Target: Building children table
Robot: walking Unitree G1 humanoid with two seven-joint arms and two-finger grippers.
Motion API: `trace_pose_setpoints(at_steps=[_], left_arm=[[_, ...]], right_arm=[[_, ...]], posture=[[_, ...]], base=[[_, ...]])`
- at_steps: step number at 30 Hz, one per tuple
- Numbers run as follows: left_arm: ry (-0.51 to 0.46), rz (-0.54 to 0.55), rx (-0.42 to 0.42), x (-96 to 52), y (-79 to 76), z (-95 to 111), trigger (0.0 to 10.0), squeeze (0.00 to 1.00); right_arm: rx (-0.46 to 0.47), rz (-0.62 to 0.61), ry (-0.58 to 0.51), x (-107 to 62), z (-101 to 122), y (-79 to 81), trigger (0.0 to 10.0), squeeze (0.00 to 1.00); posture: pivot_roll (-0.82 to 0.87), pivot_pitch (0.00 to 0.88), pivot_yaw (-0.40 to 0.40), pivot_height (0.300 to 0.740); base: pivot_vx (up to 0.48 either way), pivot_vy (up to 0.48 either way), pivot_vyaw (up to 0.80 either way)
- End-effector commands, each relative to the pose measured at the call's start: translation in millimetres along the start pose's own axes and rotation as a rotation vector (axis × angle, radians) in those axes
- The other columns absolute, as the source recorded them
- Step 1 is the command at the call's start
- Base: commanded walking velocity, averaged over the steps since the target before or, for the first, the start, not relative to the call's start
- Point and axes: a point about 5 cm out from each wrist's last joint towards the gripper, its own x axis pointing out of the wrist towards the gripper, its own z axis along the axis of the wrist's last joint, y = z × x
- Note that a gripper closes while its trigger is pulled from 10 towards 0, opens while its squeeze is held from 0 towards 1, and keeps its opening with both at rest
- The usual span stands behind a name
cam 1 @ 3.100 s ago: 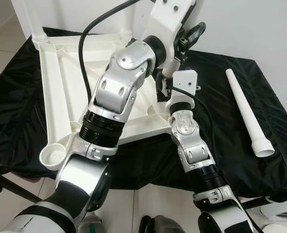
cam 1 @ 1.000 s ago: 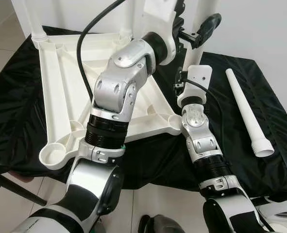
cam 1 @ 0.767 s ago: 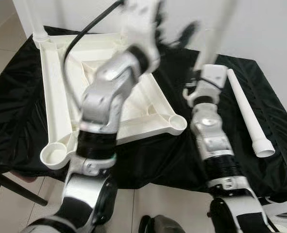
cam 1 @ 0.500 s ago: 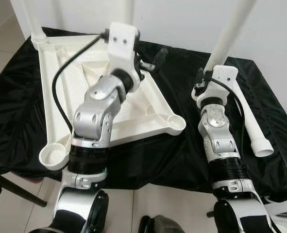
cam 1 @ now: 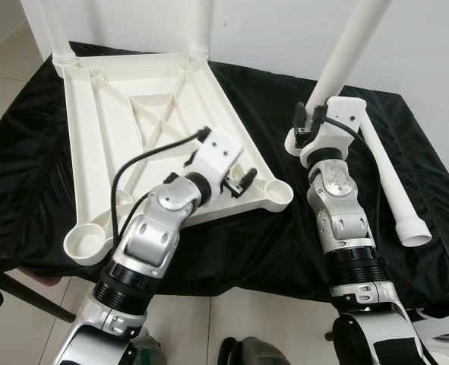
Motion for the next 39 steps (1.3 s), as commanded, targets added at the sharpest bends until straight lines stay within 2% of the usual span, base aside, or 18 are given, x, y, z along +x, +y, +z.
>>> trace_pose_setpoints(at_steps=[1, 3, 6, 9, 10, 12, 13, 15, 18, 21, 25, 30, 31, 33, 34, 35, 39], left_arm=[[0.033, -0.069, 0.05, 4.0, -14.3, -11.4, 10.0, 0.0], [0.033, -0.069, 0.05, 4.0, -14.3, -11.4, 10.0, 0.0], [0.052, -0.129, 0.108, 5.8, -26.3, -19.4, 10.0, 0.0], [0.059, -0.151, 0.124, 6.2, -31.0, -22.2, 10.0, 0.0], [0.07, -0.182, 0.144, 7.0, -37.9, -26.3, 10.0, 0.0], [0.07, -0.182, 0.144, 7.0, -37.9, -26.3, 10.0, 0.0], [0.08, -0.209, 0.158, 7.5, -44.0, -30.2, 10.0, 0.0], [0.08, -0.209, 0.158, 7.5, -44.0, -30.2, 10.0, 0.0], [0.107, -0.248, 0.176, 9.9, -52.6, -38.2, 10.0, 0.0], [0.125, -0.262, 0.179, 11.0, -54.4, -41.8, 10.0, 0.0], [0.197, -0.29, 0.179, 14.2, -55.7, -53.1, 10.0, 0.0], [0.218, -0.292, 0.176, 16.2, -54.3, -55.6, 10.0, 0.0], [0.231, -0.289, 0.164, 18.3, -51.1, -55.9, 4.5, 0.0], [0.231, -0.289, 0.164, 18.3, -51.1, -55.9, 4.5, 0.0], [0.234, -0.285, 0.162, 19.1, -49.2, -55.4, 3.8, 0.0], [0.229, -0.282, 0.152, 19.7, -46.9, -53.9, 0.0, 0.0], [0.219, -0.273, 0.146, 20.7, -42.1, -51.3, 0.0, 0.0]], right_arm=[[0.005, 0.015, -0.015, -0.5, 4.6, 3.8, 10.0, 0.0], [0.005, 0.015, -0.015, -0.5, 4.6, 3.8, 10.0, 0.0], [0.004, 0.021, -0.017, -0.2, 5.4, 6.9, 10.0, 0.0], [0.004, 0.022, -0.016, -0.3, 5.5, 7.4, 10.0, 0.0], [0.004, 0.023, -0.015, -0.4, 5.4, 7.7, 10.0, 0.0], [0.004, 0.023, -0.015, -0.4, 5.4, 7.7, 10.0, 0.0], [0.003, 0.024, -0.014, -0.5, 5.5, 7.8, 10.0, 0.0], [0.003, 0.024, -0.014, -0.5, 5.5, 7.8, 10.0, 0.0], [0.0, 0.022, -0.013, -0.3, 6.0, 7.1, 10.0, 0.0], [-0.001, 0.02, -0.013, -0.2, 6.3, 6.7, 10.0, 0.0], [-0.003, 0.016, -0.012, -0.6, 6.4, 5.9, 10.0, 0.0], [-0.004, 0.013, -0.012, -0.9, 6.4, 5.8, 10.0, 0.0], [-0.005, 0.011, -0.013, -1.1, 6.4, 5.9, 10.0, 0.0], [-0.005, 0.011, -0.013, -1.1, 6.4, 5.9, 10.0, 0.0], [-0.004, 0.01, -0.012, -1.5, 6.2, 6.0, 10.0, 0.0], [-0.005, 0.01, -0.011, -2.2, 5.9, 6.1, 10.0, 0.0], [-0.006, 0.015, -0.005, -4.4, 4.3, 6.3, 10.0, 0.0]], posture=[[0.11, 0.063, -0.121, 0.74], [0.11, 0.063, -0.121, 0.74], [0.11, 0.063, -0.12, 0.74], [0.11, 0.063, -0.119, 0.74], [0.11, 0.063, -0.119, 0.74], [0.11, 0.063, -0.119, 0.74], [0.1, 0.063, -0.117, 0.74], [0.1, 0.063, -0.117, 0.74], [0.1, 0.063, -0.115, 0.74], [0.1, 0.063, -0.113, 0.74], [0.09, 0.063, -0.11, 0.74], [0.09, 0.063, -0.11, 0.74], [0.09, 0.062, -0.105, 0.74], [0.09, 0.062, -0.105, 0.74], [0.09, 0.06, -0.102, 0.74], [0.09, 0.06, -0.101, 0.74], [0.09, 0.059, -0.101, 0.74]], base=[[0.0, 0.0, 0.0], [0.0, 0.0, 0.0], [0.0, 0.0, 0.0], [0.0, 0.0, 0.0], [0.0, 0.0, 0.0], [0.0, 0.0, 0.0], [0.0, 0.0, 0.0], [0.0, 0.0, 0.0], [0.0, 0.0, 0.0], [0.0, 0.0, 0.0], [0.0, 0.0, 0.0], [0.0, 0.0, 0.0], [0.0, 0.0, 0.0], [0.0, 0.0, 0.0], [0.0, 0.0, 0.0], [0.0, 0.0, 0.0], [0.0, 0.0, 0.0]])
